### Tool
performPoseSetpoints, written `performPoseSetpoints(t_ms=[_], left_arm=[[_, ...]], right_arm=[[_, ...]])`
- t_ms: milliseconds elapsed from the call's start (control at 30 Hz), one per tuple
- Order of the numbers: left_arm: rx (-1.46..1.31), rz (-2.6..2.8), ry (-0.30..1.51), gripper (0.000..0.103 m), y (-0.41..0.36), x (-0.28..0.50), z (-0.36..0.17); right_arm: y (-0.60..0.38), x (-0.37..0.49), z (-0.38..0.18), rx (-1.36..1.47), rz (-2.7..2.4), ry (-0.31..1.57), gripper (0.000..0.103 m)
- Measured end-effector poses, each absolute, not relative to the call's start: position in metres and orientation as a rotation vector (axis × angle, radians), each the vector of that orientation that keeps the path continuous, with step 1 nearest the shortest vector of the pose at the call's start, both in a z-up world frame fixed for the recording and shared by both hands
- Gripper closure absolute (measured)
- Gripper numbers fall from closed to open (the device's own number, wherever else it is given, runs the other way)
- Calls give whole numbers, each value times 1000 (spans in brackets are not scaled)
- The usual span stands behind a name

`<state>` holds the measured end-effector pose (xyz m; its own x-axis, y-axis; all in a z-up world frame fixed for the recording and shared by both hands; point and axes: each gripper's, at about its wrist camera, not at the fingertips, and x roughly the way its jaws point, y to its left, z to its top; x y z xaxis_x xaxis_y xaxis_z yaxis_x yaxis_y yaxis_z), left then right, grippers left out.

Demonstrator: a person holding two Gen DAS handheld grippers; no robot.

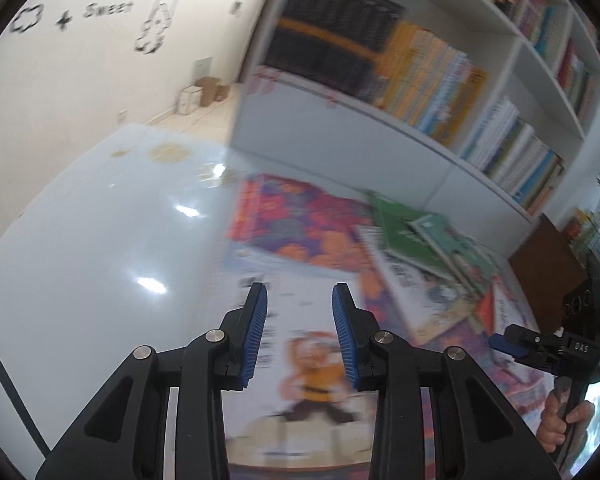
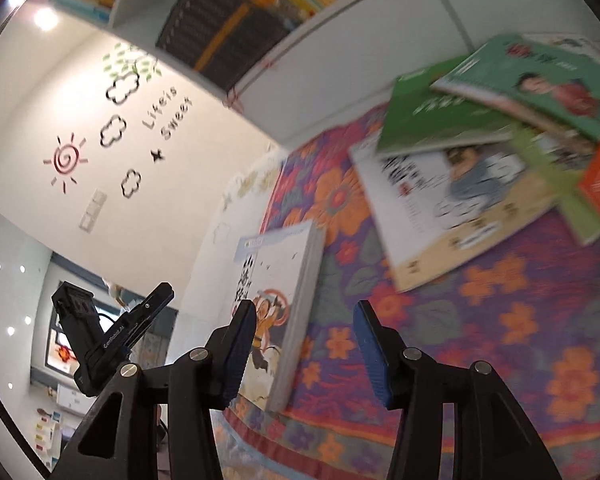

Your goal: Organize books

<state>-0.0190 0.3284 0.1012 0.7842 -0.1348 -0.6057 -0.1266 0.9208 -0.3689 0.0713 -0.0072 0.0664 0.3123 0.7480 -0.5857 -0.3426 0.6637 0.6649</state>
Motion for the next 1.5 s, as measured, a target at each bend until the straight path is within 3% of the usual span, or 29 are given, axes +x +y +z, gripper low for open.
performPoseSetpoints(t_ms=[267,500,667,1000,1233,1500], left_arm=[[-286,-201,717,71,171,48,114],[-248,-450,799,71,11,108,83],[-158,-497,822,71,-58,124,55],[-136,-529,878,71,-78,145,14],[-101,-555,845,71,-81,135,12],[-9,-520,821,69,-92,129,13]], right_arm=[[-147,74,66,562,596,937,54],[-261,82,39,662,378,924,54],[-304,90,27,651,251,894,54],[-331,101,-4,634,138,951,54],[-326,99,-8,619,128,921,53],[-300,101,-3,419,74,909,49]])
